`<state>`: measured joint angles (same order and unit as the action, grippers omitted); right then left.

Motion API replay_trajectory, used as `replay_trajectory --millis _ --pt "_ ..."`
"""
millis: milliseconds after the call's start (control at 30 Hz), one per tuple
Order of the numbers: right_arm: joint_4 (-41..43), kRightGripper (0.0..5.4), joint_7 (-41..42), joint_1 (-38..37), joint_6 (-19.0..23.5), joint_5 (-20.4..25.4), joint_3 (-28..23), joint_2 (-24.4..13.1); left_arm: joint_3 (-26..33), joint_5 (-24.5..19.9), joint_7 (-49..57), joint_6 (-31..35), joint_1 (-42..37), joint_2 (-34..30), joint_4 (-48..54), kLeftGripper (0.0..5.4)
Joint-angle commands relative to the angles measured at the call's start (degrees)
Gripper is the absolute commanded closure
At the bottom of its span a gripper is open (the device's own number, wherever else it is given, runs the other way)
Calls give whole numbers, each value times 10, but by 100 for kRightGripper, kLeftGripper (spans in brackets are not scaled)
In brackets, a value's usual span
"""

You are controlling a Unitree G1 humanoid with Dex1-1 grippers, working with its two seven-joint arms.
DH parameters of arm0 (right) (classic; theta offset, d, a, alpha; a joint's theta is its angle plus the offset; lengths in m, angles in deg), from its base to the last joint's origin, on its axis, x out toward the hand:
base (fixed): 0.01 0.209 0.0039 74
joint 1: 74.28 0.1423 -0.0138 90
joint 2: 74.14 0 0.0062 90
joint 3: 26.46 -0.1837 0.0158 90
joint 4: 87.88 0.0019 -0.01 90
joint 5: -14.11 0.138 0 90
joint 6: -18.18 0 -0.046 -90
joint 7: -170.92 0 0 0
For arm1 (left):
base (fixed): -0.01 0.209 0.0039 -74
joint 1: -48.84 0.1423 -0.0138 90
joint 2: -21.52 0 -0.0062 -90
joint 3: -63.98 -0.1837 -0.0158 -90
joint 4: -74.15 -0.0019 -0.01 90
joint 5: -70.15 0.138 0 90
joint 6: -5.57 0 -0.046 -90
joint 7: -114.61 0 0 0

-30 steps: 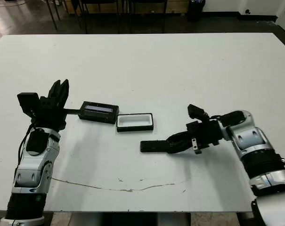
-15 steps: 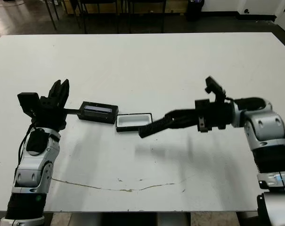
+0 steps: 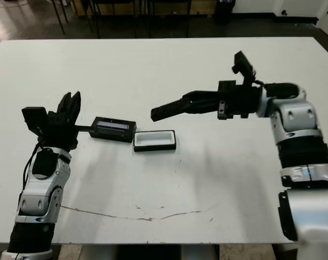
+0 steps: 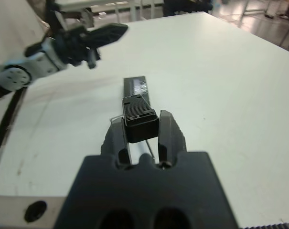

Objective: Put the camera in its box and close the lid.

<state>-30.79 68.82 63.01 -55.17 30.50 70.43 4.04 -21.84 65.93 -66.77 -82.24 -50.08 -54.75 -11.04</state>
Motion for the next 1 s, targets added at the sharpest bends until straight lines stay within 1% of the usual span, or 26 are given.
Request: replay_trajectory --millis 33,300,433,700,767,1000 --pt "-29 539 -13 10 -22 -27 11 7 2 4 1 2 10 -5 -6 540" --pt "-53 539 -22 -1 -58 -50 17 22 4 0 -2 -4 9 -4 -12 540" --pt "-47 539 -24 -6 -56 -58 21 24 5 1 0 1 9 -4 -10 540" --pt "-47 539 -10 -6 -49 -55 21 25 4 2 0 2 9 -4 -8 540" --pt "-54 539 -6 -3 -41 -57 23 24 4 0 0 1 8 -3 -9 540" --pt "-74 539 18 5 -46 -60 29 26 4 0 -2 0 8 -4 -10 540"
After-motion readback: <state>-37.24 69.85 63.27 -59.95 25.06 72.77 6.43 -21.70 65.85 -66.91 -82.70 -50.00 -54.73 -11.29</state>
